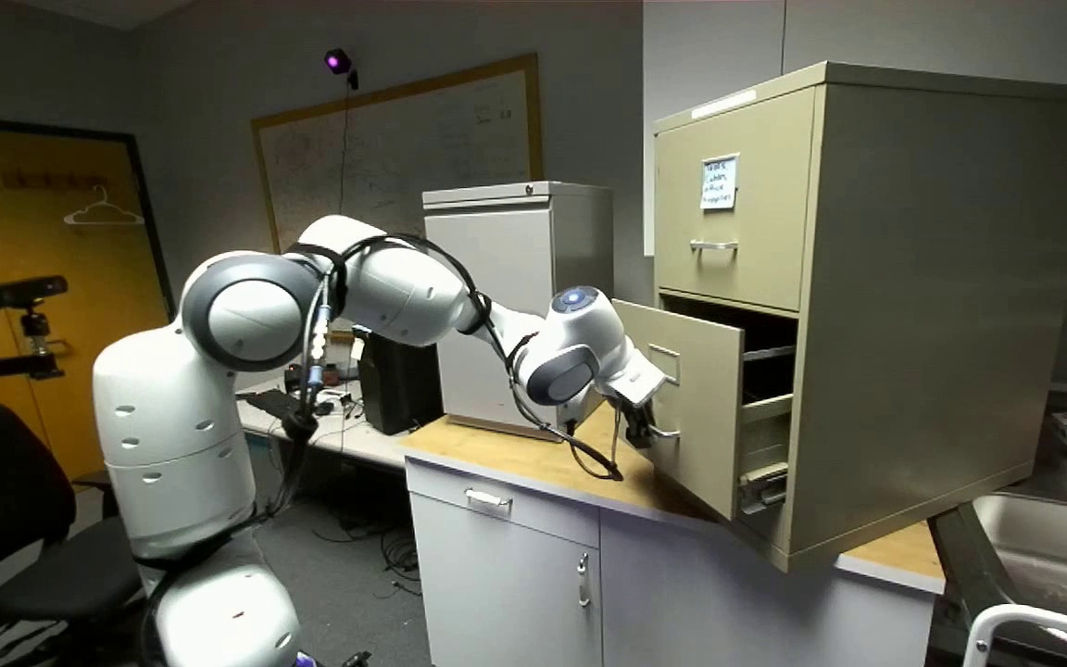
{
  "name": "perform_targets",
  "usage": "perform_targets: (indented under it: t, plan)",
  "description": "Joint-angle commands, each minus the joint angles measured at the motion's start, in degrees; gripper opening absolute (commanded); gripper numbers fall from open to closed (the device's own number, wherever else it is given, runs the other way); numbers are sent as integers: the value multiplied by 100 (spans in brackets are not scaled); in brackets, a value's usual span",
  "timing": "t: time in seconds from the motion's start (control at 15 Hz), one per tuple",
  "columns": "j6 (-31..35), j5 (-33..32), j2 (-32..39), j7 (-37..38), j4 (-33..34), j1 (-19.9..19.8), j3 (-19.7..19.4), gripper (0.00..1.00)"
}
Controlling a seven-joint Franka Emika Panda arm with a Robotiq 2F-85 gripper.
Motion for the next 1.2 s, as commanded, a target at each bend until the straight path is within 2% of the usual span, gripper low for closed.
perform_targets:
  t: [0.0, 0.47, 0.73, 1.13]
  plan:
    - [-471, -110, -1135, -423, -1364, 10, 80, 7]
    - [-599, -113, -2611, -553, -2830, -103, 313, 7]
    - [-1007, -176, -3133, -478, -3030, -174, 545, 7]
    - [-1279, -121, -3546, -472, -3274, -186, 658, 7]
